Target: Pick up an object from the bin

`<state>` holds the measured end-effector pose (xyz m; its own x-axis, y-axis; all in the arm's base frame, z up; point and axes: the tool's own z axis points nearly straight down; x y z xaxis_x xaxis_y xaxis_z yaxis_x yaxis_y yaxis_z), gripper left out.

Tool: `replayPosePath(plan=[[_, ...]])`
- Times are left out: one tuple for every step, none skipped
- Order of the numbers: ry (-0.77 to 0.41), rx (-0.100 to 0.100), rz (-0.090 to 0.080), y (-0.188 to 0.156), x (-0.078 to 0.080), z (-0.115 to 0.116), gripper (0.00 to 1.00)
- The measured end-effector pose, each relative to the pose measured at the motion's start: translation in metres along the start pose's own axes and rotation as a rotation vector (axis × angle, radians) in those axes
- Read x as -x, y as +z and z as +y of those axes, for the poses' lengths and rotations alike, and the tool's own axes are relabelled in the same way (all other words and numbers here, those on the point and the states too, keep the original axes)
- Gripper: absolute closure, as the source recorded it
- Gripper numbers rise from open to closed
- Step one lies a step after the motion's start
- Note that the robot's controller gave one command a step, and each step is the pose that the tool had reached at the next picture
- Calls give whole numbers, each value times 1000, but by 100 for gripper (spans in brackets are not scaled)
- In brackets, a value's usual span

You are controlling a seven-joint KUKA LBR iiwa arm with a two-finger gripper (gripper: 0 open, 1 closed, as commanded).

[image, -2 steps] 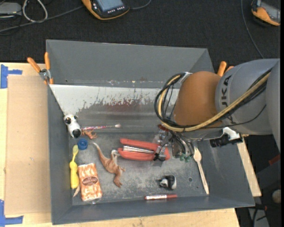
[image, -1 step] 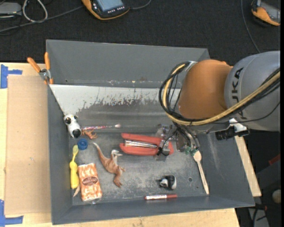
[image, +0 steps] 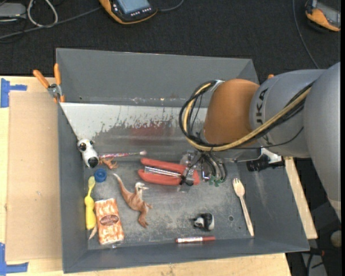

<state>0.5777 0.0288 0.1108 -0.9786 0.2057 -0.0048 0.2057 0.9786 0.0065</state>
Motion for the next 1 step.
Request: replayPosePath(plan=[[13, -5, 17, 18, -3, -2, 100]])
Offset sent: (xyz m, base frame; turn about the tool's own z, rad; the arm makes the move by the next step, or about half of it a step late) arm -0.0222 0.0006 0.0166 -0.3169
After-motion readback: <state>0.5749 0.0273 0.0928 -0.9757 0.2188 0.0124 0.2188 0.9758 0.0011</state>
